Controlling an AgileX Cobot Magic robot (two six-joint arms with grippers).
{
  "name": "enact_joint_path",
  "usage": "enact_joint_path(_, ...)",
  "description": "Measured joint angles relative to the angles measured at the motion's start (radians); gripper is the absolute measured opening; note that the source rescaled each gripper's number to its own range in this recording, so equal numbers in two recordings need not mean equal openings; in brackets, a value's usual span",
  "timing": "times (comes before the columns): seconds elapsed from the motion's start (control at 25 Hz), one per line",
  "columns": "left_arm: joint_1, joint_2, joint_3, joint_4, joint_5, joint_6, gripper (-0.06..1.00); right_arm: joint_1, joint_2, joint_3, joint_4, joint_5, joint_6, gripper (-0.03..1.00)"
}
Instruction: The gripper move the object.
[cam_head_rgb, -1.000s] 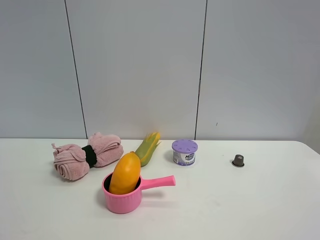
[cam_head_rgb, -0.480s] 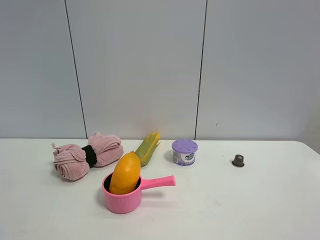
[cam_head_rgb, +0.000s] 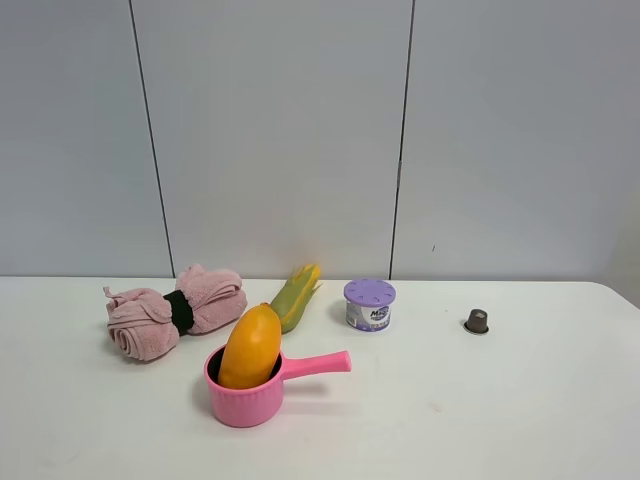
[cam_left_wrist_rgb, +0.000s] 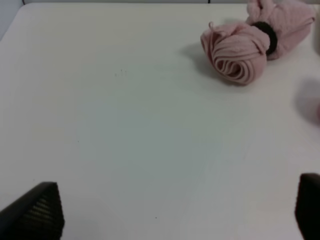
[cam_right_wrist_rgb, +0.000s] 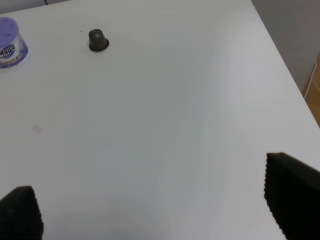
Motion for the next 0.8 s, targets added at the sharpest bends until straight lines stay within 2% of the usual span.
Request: enact_joint_path(0.8, 0.000, 0.000, 0.001, 0.000, -0.001, 0.000, 0.84, 0.000, 0.000, 0.000, 0.000, 0.000, 0.000, 1.00)
